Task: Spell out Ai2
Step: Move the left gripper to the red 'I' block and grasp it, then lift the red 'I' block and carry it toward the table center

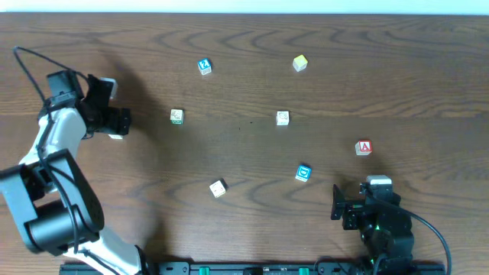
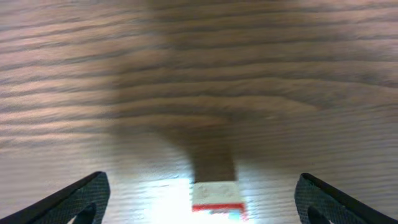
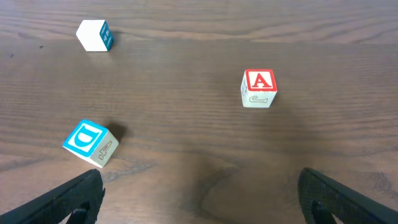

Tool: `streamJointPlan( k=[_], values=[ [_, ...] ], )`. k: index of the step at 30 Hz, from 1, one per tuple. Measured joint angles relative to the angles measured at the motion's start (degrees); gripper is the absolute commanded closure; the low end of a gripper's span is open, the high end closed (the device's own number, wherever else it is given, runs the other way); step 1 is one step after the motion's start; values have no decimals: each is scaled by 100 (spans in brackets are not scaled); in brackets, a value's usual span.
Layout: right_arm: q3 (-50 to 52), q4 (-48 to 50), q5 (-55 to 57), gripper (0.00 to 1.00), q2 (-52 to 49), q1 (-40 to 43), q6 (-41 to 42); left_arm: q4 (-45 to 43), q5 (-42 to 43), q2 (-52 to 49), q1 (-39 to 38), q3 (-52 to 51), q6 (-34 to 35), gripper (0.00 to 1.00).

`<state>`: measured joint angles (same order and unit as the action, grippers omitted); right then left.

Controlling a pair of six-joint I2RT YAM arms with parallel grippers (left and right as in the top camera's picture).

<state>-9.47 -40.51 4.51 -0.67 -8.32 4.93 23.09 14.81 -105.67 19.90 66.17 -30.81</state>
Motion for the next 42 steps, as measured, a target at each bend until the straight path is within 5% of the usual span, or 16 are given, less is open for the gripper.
streamJointPlan(
  k=[3,16,42],
  values=[
    [0,0,0,1,0,0,0,225,-120,-48,-195,11,-37,9],
    [0,0,0,1,0,0,0,549,-820,-79,-459,13,518,15],
    [0,2,0,1,0,0,0,531,-1139,-352,-459,13,1049,54]
  ],
)
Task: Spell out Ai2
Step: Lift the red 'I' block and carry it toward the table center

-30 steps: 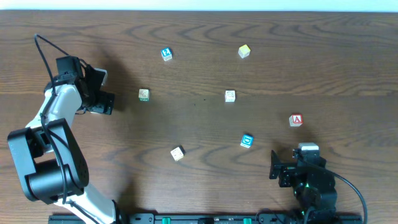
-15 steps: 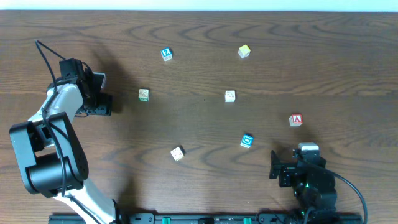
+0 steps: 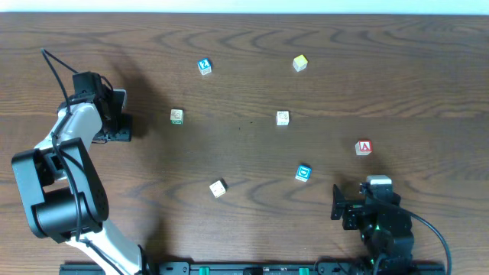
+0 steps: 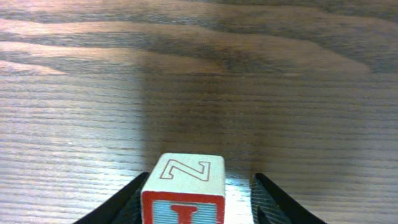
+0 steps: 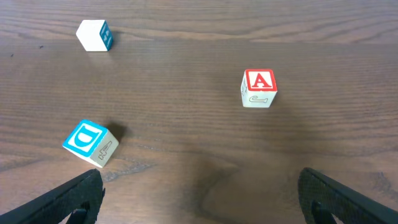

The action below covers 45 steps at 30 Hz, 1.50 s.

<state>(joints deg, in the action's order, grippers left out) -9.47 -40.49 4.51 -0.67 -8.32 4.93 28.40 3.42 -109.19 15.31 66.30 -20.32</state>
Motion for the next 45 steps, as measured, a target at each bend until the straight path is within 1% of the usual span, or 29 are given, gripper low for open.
streamJointPlan(
  k=[5,12,24,28,31,32,36,39,42,45],
  values=[
    [0,0,0,1,0,0,0,-11,-72,-2,0,0,87,59],
    [0,0,0,1,0,0,0,-17,-85,-2,0,0,125,61],
    [0,-2,0,1,0,0,0,-74,-76,-2,0,0,400,76],
    [0,0,0,1,0,0,0,-107,160,-2,-2,4,610,79],
    [0,-2,0,1,0,0,0,-59,501,-2,-48,72,846,87],
    [0,-2,0,1,0,0,0,7,588,-2,-76,133,909,94],
    [0,0,0,1,0,0,0,470,839,-2,-356,610,1211,94],
    [0,-2,0,1,0,0,0,811,922,0,-721,1071,1399,94],
    [0,0,0,1,0,0,0,859,988,17,-1244,1443,1504,94],
    [0,0,0,1,0,0,0,662,1023,33,-1978,1565,1598,94]
  ],
)
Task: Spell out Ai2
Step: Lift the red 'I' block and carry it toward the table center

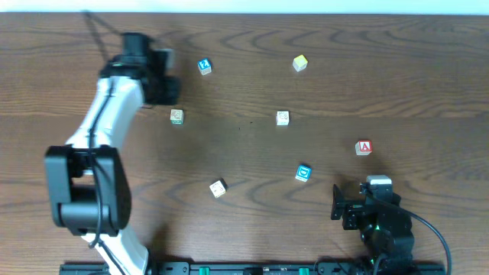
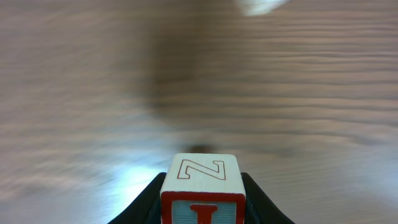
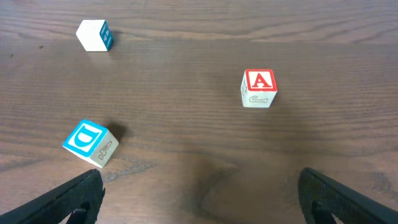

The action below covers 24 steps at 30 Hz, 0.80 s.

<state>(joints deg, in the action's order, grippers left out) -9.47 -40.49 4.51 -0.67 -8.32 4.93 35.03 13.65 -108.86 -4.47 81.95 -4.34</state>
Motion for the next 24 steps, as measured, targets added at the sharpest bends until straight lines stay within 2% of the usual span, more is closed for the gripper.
streamJointPlan(
  k=[4,8,17,24],
  values=[
    [0,-2,0,1,0,0,0,-326,20,-2,-951,2,203,95],
    [0,0,0,1,0,0,0,-393,20,-184,-1556,175,323,94],
    [0,-2,0,1,0,0,0,-229,-337,-1456,-1982,1176,479,94],
    [0,-2,0,1,0,0,0,-160,-780,-1554,-2524,1233,756,94]
  ],
)
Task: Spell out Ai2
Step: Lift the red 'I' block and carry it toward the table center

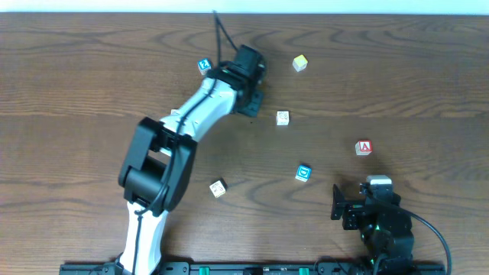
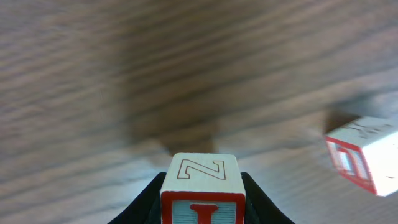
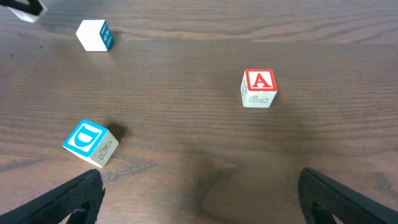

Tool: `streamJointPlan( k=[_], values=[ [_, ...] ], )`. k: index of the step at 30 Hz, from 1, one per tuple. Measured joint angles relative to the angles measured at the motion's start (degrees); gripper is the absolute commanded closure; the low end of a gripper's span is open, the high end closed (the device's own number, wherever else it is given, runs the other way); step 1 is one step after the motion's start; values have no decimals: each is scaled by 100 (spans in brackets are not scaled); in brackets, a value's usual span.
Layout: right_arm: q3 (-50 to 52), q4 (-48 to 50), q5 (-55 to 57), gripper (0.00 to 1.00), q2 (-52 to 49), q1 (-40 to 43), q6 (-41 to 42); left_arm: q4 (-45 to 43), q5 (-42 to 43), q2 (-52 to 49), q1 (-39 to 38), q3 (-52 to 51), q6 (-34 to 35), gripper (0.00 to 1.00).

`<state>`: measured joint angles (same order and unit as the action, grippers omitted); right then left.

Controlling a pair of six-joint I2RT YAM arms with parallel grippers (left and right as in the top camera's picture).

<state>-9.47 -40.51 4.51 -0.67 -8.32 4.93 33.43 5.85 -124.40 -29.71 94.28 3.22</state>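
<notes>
My left gripper (image 2: pixel 200 208) is shut on a white block (image 2: pixel 200 180) with a Z on top and a red I on its front, held above the wood. In the overhead view that gripper (image 1: pixel 253 96) is at the upper middle, just left of a white block (image 1: pixel 283 118), which the left wrist view shows red-edged at the right (image 2: pixel 364 163). The red A block (image 1: pixel 364 147) lies at the right, also in the right wrist view (image 3: pixel 259 88). My right gripper (image 3: pixel 199 199) stands open near the front edge with nothing in it.
A blue D block (image 3: pixel 90 143) lies left of the right gripper. A blue block (image 1: pixel 204 66) and a yellow-green block (image 1: pixel 299 63) sit at the back. Another pale block (image 1: pixel 218 188) lies front centre. The left arm (image 1: pixel 191 118) stretches across the table's left half.
My left gripper, still holding the I block, has moved right from beside the blue block at the back left to just left of the middle white block. The right arm has not moved.
My left gripper stood open over a block at the far left of the table. Then its jaws were closed around that block, Z up and I facing. Later it held the block near the back left, and now at the upper middle. The right gripper stayed open throughout.
</notes>
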Motion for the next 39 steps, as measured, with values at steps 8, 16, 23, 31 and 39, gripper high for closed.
streamJointPlan(
  k=[8,16,23,31,39],
  values=[
    [0,0,0,1,0,0,0,382,-745,-2,-481,17,1294,94],
    [0,2,0,1,0,0,0,540,-1193,0,-470,17,2140,94],
    [0,0,0,1,0,0,0,710,-1231,0,-586,17,2664,95],
    [0,2,0,1,0,0,0,704,-1231,-4,-706,17,2813,94],
    [0,0,0,1,0,0,0,678,-1224,-164,-706,17,2830,87]
  ],
)
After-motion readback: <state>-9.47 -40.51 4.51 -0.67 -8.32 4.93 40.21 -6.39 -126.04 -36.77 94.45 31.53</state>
